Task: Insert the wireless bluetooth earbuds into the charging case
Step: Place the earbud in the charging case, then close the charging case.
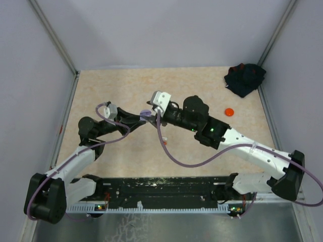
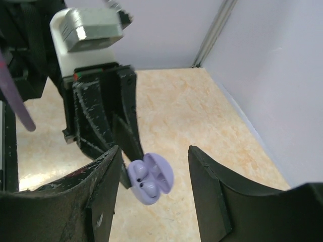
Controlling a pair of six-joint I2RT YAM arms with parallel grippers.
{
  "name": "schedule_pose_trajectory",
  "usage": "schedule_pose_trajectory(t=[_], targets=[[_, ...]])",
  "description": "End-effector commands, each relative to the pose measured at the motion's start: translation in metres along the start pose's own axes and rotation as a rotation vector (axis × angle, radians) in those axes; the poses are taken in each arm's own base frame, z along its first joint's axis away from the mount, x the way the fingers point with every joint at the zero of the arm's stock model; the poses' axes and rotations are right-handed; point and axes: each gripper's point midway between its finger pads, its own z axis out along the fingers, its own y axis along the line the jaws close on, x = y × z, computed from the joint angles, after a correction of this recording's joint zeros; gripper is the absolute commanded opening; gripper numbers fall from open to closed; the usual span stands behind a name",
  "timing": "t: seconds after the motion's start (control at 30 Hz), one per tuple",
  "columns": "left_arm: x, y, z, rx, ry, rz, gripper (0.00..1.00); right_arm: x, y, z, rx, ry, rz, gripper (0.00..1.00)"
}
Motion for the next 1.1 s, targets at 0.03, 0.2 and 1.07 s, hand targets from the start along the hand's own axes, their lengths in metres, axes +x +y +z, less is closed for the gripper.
schedule_pose_trajectory(t=[0.03, 0.2, 1.07], targets=[[-0.008, -0.007, 0.002, 0.070, 0.005, 0.038, 0.00, -0.028, -0.008, -0.022, -0.119, 0.002, 0.175, 0.58], [-0.004, -0.013, 0.003, 0.118, 0.023, 0.032, 0.00, -0.015, -0.004, -0.022, -0.233, 0.063, 0.316, 0.60], [0.003, -0.013, 0.006, 0.132, 0.053, -0.004, 0.00, 0.014, 0.019, -0.009, -0.466, 0.121, 0.539, 0.59]])
